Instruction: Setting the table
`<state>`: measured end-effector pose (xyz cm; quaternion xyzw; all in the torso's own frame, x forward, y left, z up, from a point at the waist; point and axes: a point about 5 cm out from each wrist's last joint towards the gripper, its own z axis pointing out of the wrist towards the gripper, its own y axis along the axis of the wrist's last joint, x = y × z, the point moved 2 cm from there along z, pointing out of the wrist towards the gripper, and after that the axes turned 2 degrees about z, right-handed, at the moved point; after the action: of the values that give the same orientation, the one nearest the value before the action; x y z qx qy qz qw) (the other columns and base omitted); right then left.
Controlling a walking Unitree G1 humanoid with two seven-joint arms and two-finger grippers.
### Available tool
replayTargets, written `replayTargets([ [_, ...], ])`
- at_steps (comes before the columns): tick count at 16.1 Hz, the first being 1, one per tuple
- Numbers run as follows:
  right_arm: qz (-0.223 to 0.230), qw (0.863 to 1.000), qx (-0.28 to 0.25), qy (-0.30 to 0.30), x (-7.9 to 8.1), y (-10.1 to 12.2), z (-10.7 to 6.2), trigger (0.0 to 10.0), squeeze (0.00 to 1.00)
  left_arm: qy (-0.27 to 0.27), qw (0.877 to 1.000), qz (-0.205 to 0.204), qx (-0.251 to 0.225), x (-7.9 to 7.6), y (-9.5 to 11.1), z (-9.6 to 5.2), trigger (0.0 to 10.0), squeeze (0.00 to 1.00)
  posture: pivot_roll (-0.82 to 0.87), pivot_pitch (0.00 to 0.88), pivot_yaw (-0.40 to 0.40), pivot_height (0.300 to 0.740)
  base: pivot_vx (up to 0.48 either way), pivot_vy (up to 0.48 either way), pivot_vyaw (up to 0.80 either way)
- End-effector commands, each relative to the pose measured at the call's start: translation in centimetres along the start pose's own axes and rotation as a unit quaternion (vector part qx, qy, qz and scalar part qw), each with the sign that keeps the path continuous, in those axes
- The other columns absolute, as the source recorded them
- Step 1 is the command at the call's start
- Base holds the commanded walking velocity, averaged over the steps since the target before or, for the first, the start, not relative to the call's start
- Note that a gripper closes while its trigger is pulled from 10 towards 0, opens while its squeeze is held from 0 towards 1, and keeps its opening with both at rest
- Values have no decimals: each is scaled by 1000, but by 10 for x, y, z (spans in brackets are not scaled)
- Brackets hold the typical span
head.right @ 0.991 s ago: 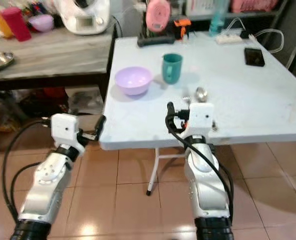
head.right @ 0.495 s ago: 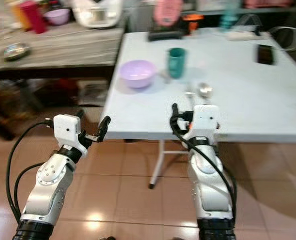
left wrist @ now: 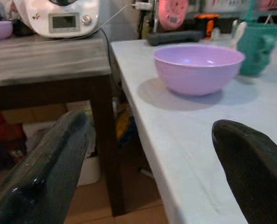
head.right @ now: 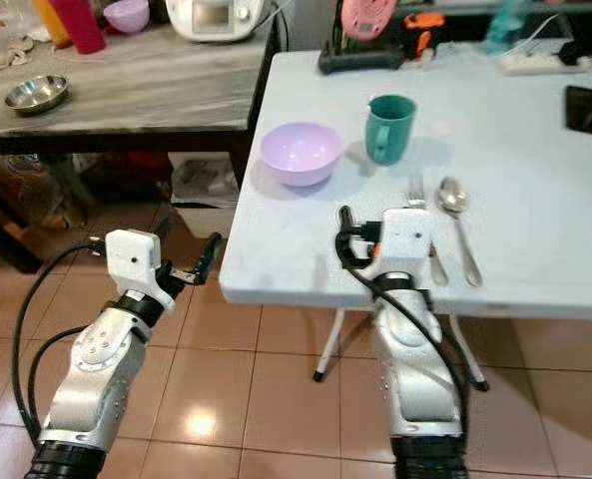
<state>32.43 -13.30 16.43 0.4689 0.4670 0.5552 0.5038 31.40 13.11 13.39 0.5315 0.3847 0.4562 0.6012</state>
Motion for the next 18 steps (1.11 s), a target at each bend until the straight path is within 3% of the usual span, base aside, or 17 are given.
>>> replayTargets([
  [1, -7, 1000, -8, -9, -8, 4, -1, 10000, 0, -8, 1000, 0, -8, -3, 5, 1, 10000, 0, -139, 101, 79, 740, 356, 0, 0],
  [9, -39, 999, -15, 18, -2, 5, -2, 10000, 0, -7, 1000, -5, -2, -5, 2, -1, 10000, 0, -138, 101, 75, 740, 336, 0, 0],
  [13, -65, 996, -26, 64, 10, 10, -4, 10000, 0, 2, 1000, 3, 1, -1, 1, -5, 10000, 0, -140, 104, 74, 740, 261, 0, 0],
  [18, -78, 989, -33, 122, 23, 13, -8, 10000, 0, 44, 999, 16, 4, 12, -1, -12, 10000, 0, -141, 114, 73, 740, 0, 0, 0],
])
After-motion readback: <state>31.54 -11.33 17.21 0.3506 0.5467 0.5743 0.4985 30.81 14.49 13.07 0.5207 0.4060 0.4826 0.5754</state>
